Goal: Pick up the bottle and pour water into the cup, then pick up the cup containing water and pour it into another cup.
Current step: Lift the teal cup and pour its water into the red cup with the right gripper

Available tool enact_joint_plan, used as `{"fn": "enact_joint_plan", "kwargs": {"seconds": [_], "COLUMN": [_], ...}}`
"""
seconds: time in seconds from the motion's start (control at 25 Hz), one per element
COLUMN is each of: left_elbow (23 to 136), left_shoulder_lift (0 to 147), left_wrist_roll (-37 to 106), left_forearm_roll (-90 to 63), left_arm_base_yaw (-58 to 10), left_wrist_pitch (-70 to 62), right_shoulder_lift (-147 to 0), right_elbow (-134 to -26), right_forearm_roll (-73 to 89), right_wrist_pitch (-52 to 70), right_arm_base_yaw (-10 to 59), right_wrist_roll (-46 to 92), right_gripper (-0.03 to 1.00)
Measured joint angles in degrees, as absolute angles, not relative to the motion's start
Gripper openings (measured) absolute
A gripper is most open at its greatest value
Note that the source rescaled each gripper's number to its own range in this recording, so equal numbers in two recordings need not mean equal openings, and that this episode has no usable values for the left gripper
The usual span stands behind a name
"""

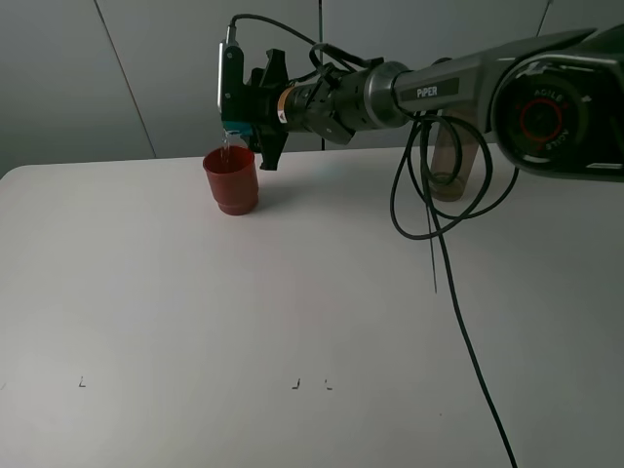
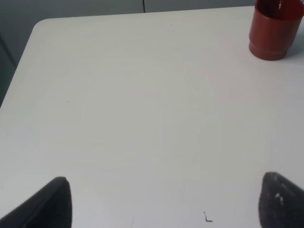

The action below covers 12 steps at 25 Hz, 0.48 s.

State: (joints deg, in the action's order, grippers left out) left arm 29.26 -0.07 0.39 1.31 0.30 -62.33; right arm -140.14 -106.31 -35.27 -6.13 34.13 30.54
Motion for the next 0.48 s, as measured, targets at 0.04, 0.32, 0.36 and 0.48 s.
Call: {"fn": "enact_joint_plan", "kwargs": {"seconds": [0.04, 0.32, 0.36, 0.48], "left_elbow": [29.26, 29.26, 29.26, 29.26], "left_shoulder_lift": [-0.07, -0.07, -0.07, -0.07], "left_wrist_roll": [0.39, 0.39, 0.39, 0.39], "left_forearm_roll": [1.31, 1.31, 1.31, 1.31], "left_arm_base_yaw": [0.3, 0.3, 0.3, 0.3], "left_wrist_pitch": [-62.33, -62.33, -62.33, -62.33], "right_shoulder_lift": [-140.14, -140.14, -140.14, -140.14], "right_elbow": [-106.31, -106.31, -106.31, -106.31], "right_forearm_roll": [-35.27, -35.27, -35.27, -35.27], "right_wrist_pitch": [-6.13, -6.13, -6.13, -6.13], "right_arm_base_yaw": [34.13, 34.18, 34.18, 34.18], "right_wrist_roll": [31.26, 34.38, 34.76, 35.52], "right_gripper": [0.04, 0.04, 0.04, 0.04]}}
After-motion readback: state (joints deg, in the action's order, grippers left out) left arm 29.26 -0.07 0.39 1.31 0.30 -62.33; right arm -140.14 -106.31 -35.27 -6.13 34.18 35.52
